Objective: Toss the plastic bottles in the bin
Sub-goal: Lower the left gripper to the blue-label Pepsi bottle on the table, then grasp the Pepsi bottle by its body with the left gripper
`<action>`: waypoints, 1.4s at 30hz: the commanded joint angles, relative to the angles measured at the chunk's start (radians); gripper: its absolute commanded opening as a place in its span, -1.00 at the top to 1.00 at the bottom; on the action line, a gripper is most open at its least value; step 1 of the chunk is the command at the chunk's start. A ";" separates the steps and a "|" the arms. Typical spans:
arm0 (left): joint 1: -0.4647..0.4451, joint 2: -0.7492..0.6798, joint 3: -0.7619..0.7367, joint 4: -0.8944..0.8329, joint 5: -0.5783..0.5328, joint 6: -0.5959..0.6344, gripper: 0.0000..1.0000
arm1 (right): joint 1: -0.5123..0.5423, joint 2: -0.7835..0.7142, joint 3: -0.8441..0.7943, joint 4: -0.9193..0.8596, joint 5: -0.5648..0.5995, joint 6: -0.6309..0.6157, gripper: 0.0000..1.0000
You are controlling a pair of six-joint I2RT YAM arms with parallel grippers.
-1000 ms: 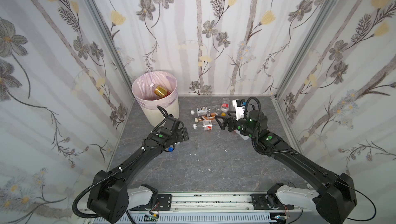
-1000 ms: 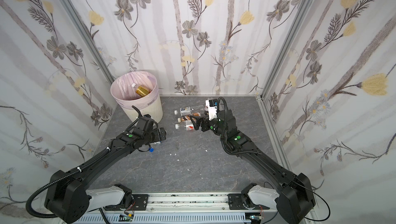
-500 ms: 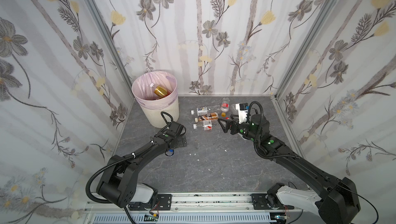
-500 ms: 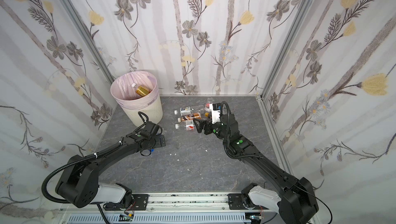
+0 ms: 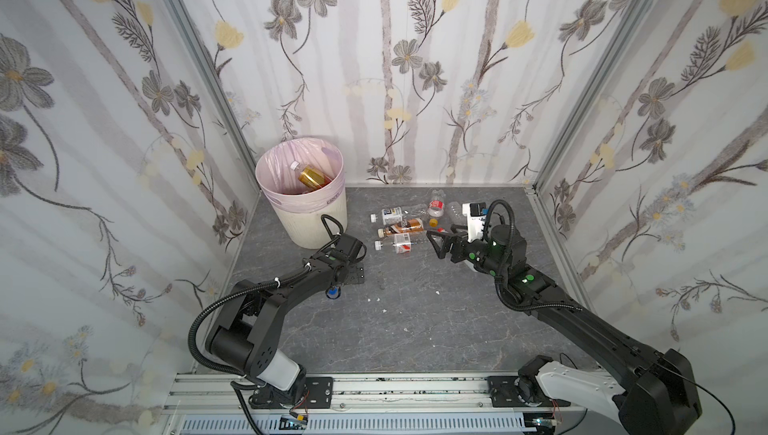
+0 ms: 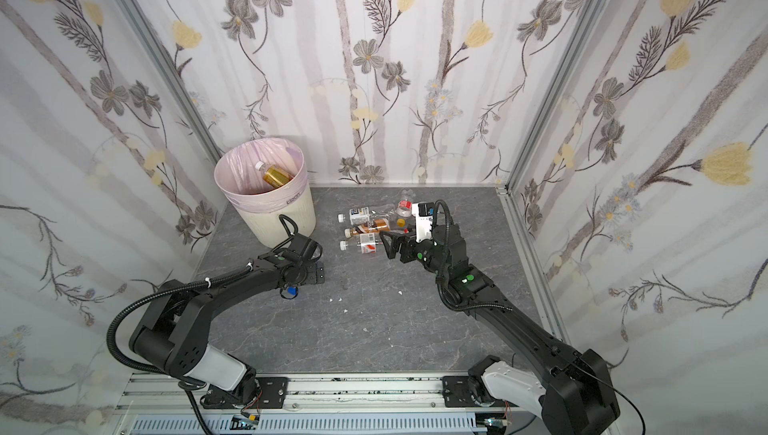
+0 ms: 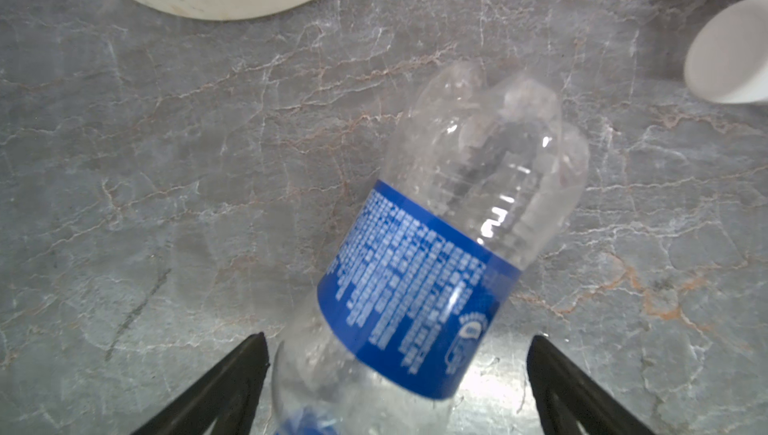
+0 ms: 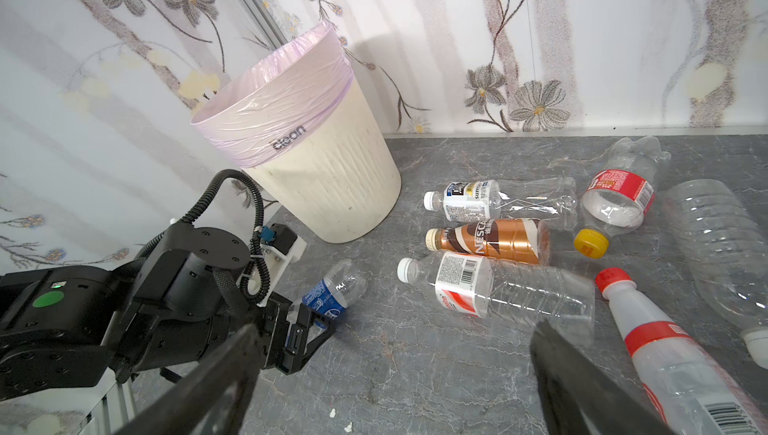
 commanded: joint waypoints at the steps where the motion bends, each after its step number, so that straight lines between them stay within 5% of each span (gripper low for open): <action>1: -0.005 0.030 0.025 0.025 -0.033 0.011 -0.95 | -0.006 -0.012 -0.012 0.050 -0.015 0.013 -0.99; 11: -0.026 0.077 0.028 0.034 -0.060 0.011 -0.65 | -0.034 -0.016 -0.014 0.065 -0.001 0.041 -0.99; 18: -0.036 0.076 0.021 0.055 -0.057 0.027 -0.26 | -0.044 0.003 -0.051 0.077 -0.007 0.064 -0.99; 28: -0.100 0.034 -0.002 0.124 -0.050 0.040 -0.10 | -0.055 0.050 -0.045 0.072 0.000 0.097 -0.99; 42: -0.226 -0.299 -0.035 0.453 -0.012 0.151 -0.09 | -0.057 0.091 0.013 0.192 -0.168 0.210 -0.99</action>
